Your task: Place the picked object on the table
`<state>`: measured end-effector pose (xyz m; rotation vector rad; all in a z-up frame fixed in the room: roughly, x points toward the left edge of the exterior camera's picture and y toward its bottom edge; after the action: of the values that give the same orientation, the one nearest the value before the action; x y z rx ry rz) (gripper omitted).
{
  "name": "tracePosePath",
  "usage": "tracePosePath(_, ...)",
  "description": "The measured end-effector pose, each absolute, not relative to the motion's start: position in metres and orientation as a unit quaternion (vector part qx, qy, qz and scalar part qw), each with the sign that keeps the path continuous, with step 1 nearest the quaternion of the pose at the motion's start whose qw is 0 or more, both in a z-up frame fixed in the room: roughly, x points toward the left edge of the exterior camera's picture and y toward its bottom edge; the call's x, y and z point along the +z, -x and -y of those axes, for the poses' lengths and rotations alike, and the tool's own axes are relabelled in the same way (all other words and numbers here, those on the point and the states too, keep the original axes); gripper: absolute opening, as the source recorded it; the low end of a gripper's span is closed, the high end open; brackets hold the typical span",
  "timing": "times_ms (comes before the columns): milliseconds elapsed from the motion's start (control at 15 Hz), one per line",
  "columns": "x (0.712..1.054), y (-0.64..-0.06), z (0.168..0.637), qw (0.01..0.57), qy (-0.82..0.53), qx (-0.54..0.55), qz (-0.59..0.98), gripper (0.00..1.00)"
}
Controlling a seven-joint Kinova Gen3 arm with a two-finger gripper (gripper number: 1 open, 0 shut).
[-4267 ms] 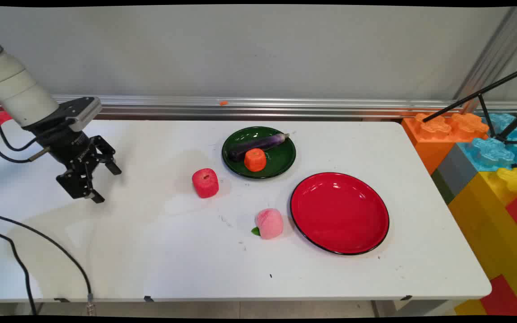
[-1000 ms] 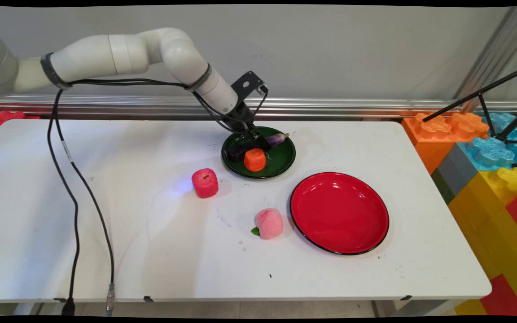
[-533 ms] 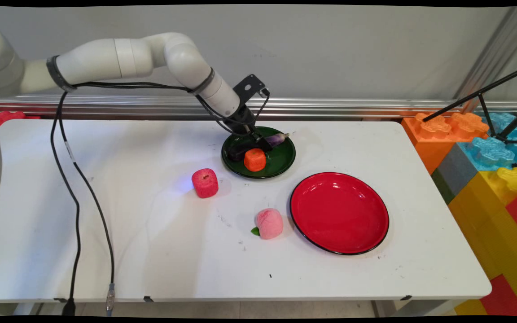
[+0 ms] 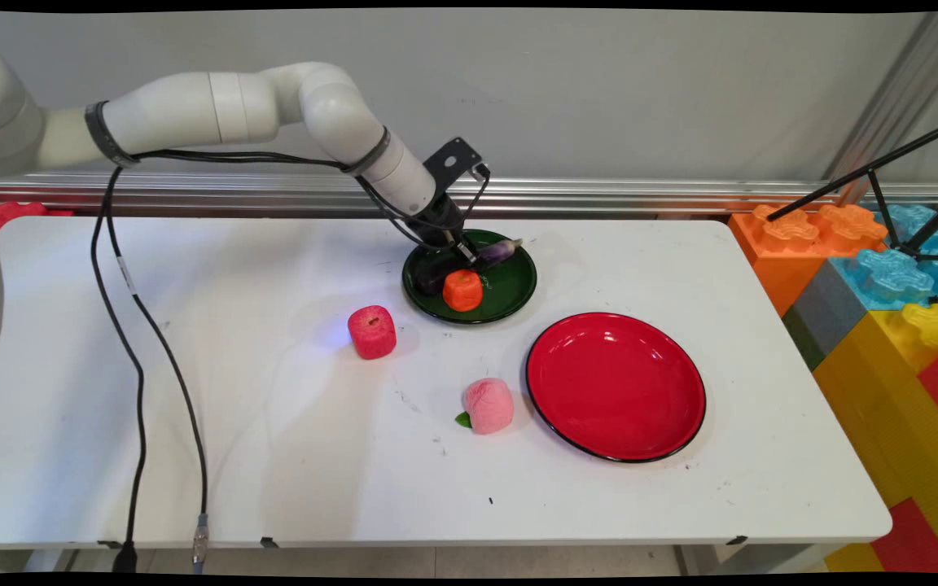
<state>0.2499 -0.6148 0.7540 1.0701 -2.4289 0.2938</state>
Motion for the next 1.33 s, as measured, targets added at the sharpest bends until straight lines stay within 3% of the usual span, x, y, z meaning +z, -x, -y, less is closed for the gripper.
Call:
tracePosePath(467,0.768,-0.246,0.612,0.236,-0.376,0.111,0.889,0.0)
tracePosePath(1333,0.861,-0.239,0.58,0.25,-0.328,0.131,0.902,0.0)
